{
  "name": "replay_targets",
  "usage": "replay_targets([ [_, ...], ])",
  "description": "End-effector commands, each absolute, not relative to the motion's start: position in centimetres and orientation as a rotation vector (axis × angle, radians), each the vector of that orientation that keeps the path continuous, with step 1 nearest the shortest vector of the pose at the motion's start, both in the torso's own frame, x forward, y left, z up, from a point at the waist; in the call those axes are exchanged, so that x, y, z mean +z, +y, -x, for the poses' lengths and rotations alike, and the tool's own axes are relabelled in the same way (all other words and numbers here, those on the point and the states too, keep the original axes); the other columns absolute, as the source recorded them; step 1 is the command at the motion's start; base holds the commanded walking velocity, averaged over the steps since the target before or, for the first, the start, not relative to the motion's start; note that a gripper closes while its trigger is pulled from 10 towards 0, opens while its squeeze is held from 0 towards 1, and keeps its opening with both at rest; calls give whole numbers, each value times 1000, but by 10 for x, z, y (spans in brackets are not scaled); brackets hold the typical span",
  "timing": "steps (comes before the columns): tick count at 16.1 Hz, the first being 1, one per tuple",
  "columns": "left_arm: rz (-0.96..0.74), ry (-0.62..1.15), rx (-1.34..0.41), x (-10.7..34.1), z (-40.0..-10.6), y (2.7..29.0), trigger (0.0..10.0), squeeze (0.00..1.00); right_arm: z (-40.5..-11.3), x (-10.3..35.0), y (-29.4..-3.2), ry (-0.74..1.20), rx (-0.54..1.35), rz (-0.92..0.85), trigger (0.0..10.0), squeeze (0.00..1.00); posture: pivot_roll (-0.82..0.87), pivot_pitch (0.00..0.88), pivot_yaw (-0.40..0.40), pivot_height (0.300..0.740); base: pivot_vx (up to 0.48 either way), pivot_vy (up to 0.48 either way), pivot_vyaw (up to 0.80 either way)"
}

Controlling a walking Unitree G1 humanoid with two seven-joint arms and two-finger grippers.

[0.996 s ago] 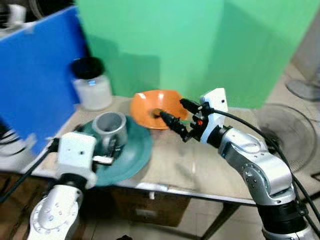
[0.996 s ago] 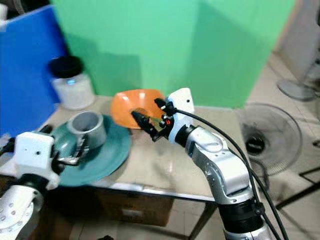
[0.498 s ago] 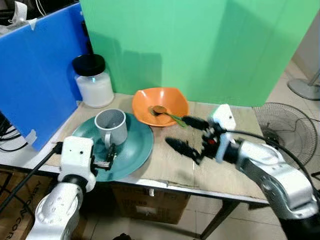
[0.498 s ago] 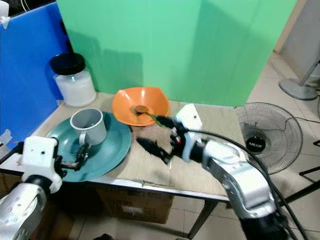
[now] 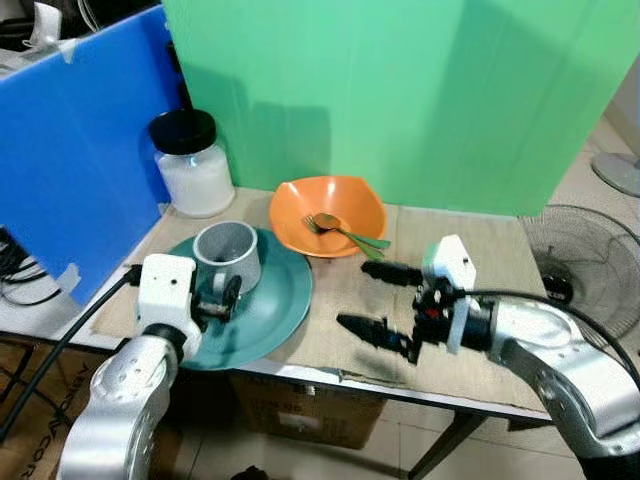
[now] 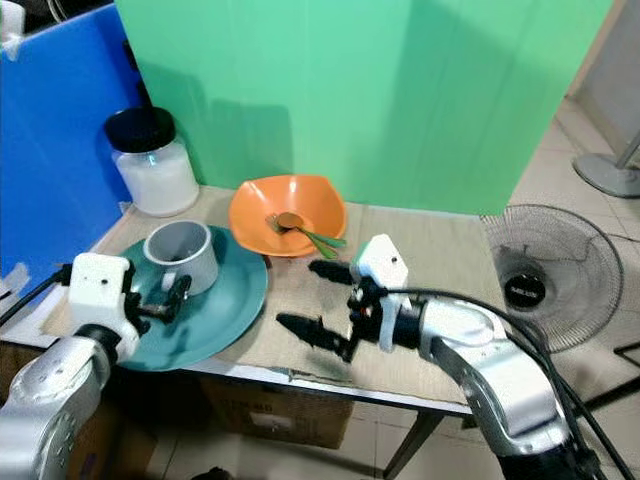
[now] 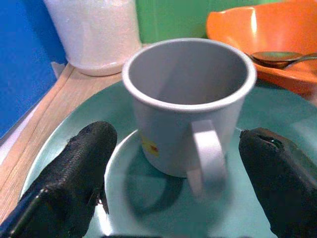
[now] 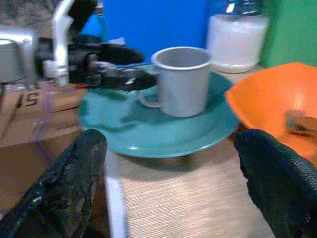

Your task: Setting the table

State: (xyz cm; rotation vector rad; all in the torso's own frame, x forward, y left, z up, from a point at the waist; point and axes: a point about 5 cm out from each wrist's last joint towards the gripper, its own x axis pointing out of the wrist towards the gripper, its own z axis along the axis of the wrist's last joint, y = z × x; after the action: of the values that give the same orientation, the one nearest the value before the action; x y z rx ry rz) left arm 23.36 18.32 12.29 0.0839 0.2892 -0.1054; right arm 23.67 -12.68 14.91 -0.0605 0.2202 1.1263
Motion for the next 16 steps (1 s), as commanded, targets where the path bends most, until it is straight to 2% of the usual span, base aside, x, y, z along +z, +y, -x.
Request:
replay_targets([
  [1, -89, 288, -85, 123, -239, 185, 2275, 0, -233, 151, -125, 205, 1167, 68, 10000, 1000, 29, 0, 42, 740, 0, 0, 0],
  [2, -92, 295, -72, 122, -241, 186, 118, 0, -232, 151, -125, 207, 1175, 66, 10000, 1000, 29, 0, 42, 740, 0, 0, 0],
  [5, -138, 328, -5, 118, -243, 193, 0, 0, -228, 149, -127, 215, 1201, 75, 10000, 1000, 22, 0, 50, 740, 0, 0, 0],
  [16, -104, 313, -12, 120, -241, 190, 0, 0, -225, 146, -128, 251, 1222, 80, 10000, 1000, 25, 0, 49, 740, 0, 0, 0],
])
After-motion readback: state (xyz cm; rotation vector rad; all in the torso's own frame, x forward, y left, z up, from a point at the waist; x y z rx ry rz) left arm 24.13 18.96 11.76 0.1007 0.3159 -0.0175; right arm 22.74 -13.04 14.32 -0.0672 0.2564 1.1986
